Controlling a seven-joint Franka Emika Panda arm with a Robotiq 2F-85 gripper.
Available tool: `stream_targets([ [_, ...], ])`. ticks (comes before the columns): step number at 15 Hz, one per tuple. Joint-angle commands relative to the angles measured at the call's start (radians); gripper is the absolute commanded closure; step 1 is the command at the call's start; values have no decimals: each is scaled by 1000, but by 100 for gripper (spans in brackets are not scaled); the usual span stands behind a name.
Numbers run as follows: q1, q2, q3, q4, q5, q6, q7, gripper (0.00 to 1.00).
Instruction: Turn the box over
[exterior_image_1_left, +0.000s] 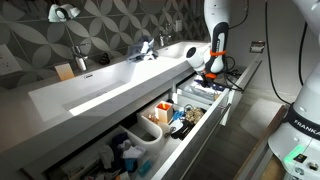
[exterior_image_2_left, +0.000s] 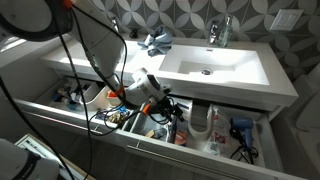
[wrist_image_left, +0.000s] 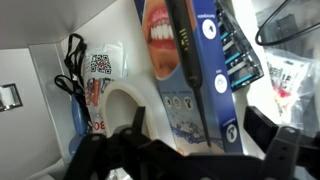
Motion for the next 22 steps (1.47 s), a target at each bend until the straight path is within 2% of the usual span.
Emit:
stream_targets([
  [1,5,35,-17,51,-43,9,51,0],
  [6,2,60,-18,79,-39,3,43,2],
  [7,1,64,-18,83,-38,3,40,15],
  [12,0,56,-15,73,-28,0,26,50],
  [16,6,25,-16,41,-27,-7,24,60],
  [18,9,6,-15,21,-28,-9,21,60],
  [21,14,-25,-17,-9,-39,1,23,73],
  [22,15,-41,-16,-24,-42,6,21,73],
])
